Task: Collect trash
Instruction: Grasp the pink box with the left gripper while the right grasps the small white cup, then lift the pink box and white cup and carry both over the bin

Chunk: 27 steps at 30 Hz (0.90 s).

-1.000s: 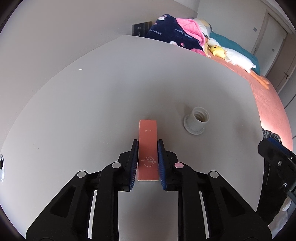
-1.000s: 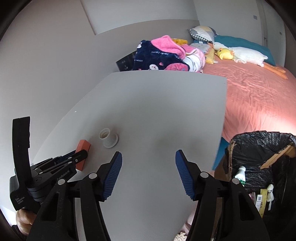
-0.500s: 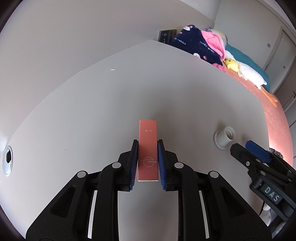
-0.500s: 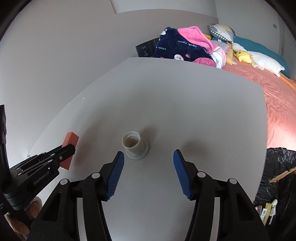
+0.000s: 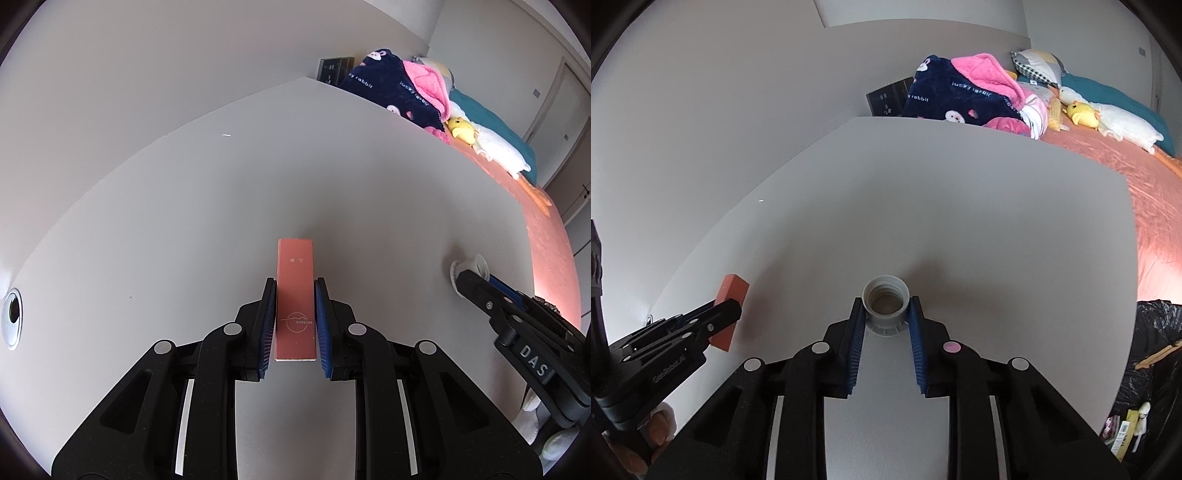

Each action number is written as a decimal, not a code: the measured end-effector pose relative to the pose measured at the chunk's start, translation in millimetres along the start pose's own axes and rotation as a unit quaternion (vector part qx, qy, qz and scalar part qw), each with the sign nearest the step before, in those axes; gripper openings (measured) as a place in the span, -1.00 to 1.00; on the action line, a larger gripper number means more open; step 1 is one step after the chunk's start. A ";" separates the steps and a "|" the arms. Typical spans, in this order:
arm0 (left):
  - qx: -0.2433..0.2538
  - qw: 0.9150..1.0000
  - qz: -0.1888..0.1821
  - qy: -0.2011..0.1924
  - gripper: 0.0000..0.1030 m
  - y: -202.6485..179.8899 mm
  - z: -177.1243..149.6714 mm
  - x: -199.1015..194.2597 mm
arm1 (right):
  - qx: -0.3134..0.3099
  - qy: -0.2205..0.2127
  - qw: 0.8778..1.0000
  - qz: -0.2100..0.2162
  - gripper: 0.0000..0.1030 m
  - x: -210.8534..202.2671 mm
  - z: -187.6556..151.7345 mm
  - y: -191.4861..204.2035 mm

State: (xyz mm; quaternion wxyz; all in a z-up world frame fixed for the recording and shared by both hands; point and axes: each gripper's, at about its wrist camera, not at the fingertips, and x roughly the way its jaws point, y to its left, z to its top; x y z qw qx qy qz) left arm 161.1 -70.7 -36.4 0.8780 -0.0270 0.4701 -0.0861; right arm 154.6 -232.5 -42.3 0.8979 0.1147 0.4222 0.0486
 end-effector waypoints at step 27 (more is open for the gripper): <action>0.069 0.996 -0.057 0.004 -0.61 -76.8 -19.4 -25.0 | 0.025 -0.042 0.999 -0.007 -0.51 -87.4 -35.1 -43.0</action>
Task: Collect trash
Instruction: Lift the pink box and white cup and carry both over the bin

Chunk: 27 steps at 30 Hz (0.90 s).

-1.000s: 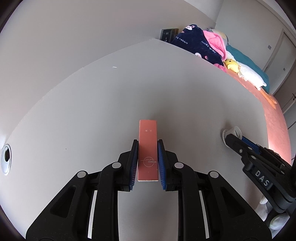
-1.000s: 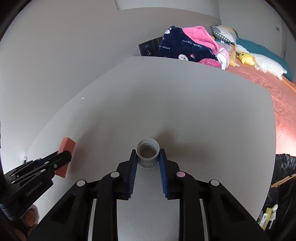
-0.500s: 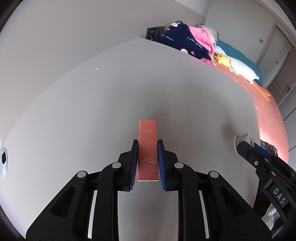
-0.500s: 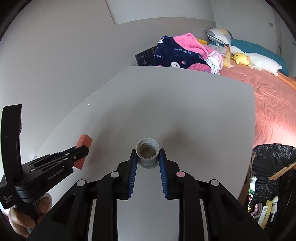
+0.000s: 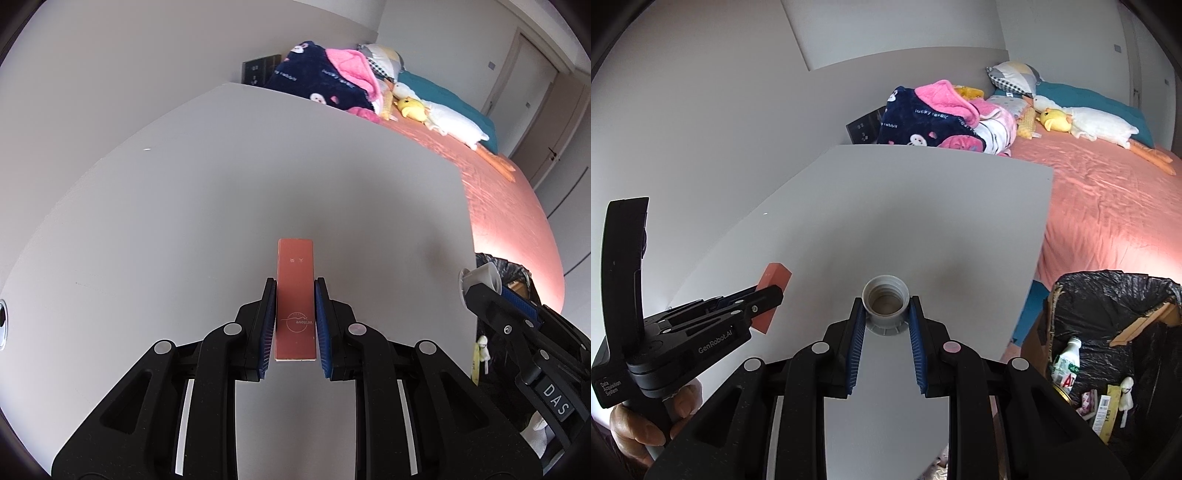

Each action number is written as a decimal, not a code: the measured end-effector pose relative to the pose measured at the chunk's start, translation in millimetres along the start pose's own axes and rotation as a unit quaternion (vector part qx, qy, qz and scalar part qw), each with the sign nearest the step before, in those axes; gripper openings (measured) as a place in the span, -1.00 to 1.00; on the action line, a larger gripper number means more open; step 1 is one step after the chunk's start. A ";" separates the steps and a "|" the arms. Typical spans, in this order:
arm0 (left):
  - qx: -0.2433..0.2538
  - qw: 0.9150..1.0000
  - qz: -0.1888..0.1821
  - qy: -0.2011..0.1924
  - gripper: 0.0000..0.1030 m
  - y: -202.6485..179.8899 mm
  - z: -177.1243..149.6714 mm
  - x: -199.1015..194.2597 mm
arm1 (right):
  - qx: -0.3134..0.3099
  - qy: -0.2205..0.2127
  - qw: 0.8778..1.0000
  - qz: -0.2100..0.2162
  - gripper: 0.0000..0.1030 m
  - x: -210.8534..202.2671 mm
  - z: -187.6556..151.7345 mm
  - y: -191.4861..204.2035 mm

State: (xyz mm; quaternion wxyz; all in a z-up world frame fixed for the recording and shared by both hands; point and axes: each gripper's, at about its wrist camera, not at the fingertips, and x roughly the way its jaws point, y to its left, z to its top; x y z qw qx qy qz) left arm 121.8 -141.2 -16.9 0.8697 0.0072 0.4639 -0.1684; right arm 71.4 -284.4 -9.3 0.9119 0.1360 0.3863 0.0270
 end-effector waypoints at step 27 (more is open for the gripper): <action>0.076 0.995 -0.065 0.009 -0.61 -100.4 -19.0 -8.2 | 0.047 -0.040 0.997 -0.046 -0.51 -83.6 -37.4 -67.0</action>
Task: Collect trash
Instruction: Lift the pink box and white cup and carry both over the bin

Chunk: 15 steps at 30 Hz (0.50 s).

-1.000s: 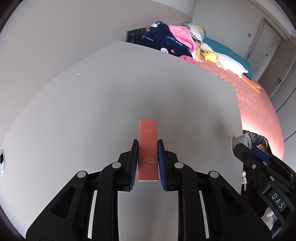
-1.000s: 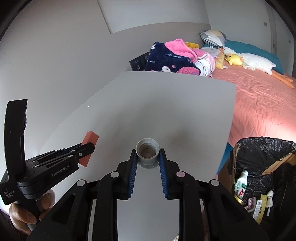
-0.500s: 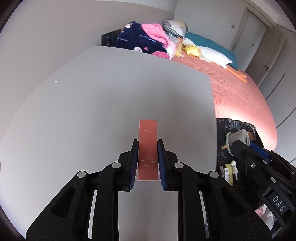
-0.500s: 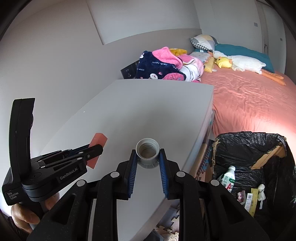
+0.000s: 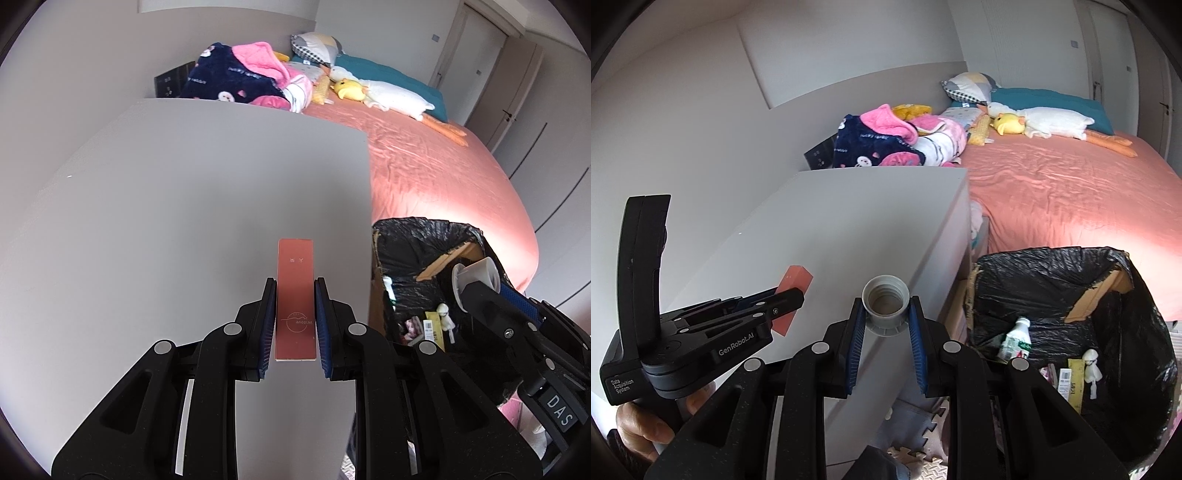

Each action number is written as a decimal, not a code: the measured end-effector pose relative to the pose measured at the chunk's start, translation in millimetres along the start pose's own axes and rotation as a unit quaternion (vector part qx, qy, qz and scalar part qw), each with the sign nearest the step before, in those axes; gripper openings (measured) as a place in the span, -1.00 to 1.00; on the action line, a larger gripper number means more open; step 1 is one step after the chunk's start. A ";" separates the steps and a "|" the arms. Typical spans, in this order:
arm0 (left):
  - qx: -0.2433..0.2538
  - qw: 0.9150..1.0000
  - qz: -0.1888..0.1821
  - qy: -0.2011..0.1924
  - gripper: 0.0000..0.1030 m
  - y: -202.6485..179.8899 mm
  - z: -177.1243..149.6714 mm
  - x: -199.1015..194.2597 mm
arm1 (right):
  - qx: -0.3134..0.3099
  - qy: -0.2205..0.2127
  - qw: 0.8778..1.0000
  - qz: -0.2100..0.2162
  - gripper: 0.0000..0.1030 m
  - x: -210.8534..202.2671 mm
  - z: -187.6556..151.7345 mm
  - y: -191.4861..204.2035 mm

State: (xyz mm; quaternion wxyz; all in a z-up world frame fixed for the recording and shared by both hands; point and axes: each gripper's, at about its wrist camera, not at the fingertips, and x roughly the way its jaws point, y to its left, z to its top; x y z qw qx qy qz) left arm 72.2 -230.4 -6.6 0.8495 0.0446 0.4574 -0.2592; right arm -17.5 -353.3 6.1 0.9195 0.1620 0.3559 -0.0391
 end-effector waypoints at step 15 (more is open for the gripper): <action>0.050 0.998 -0.040 0.015 -0.61 -61.9 -0.8 14.7 | 0.041 -0.020 0.998 -0.043 -0.51 -30.1 -6.7 -52.8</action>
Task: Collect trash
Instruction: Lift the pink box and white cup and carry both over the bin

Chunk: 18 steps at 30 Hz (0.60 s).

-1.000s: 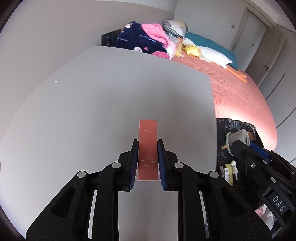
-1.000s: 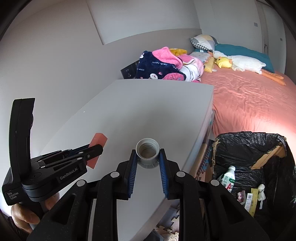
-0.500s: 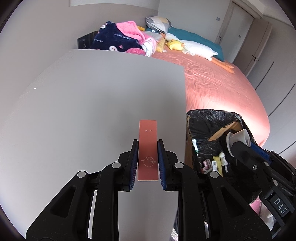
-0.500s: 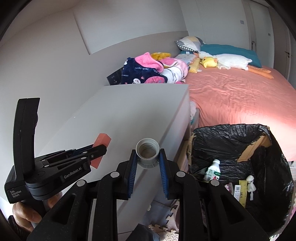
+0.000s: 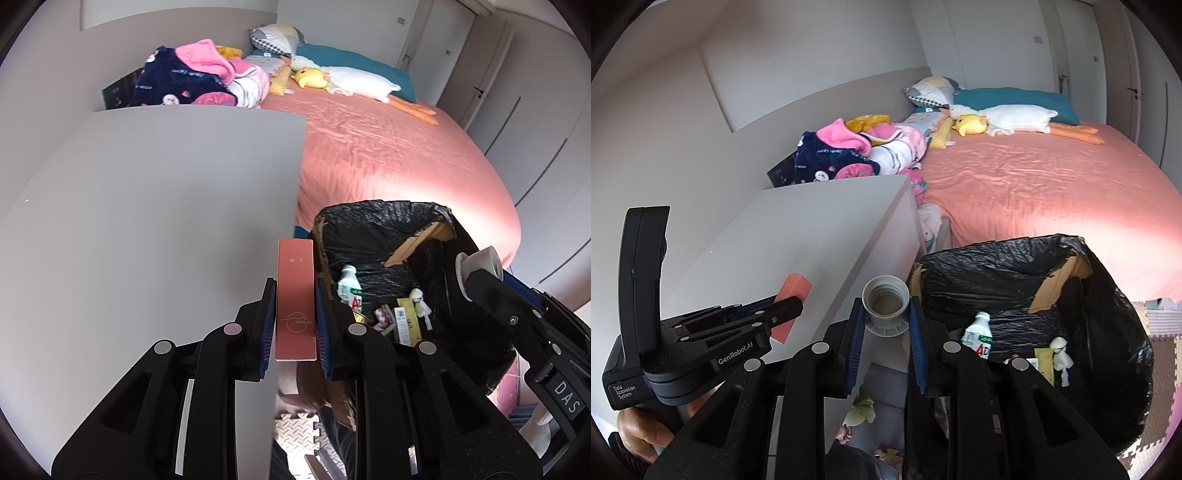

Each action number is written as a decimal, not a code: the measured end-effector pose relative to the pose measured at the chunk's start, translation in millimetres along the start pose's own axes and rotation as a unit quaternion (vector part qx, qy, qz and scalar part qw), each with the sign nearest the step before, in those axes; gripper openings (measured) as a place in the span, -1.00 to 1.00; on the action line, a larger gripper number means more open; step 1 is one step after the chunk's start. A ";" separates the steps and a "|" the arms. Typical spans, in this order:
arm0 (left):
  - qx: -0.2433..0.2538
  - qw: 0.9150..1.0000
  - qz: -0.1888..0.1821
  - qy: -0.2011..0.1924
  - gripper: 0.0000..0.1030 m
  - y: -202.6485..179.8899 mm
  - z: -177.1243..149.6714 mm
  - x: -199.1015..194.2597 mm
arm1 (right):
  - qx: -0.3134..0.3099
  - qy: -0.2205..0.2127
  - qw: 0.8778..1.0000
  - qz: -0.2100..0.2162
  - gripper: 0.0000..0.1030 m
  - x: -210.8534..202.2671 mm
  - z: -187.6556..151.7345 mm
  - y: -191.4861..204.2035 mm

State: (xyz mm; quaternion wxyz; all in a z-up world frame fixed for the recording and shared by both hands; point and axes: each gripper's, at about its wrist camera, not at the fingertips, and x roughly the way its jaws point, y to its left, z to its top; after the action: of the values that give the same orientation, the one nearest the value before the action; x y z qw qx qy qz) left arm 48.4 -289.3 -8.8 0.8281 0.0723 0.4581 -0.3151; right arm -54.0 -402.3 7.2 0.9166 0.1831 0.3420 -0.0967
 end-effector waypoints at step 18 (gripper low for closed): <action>0.065 0.997 -0.045 0.015 -0.61 -72.4 9.1 16.2 | 0.054 -0.030 0.997 -0.050 -0.51 -33.1 0.3 -65.2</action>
State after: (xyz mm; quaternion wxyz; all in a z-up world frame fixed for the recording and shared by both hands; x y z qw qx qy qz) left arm 18.5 -357.7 -4.4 0.7996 0.1101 0.4517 -0.3801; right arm -98.3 -460.3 11.8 0.9094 0.2119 0.3173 -0.1657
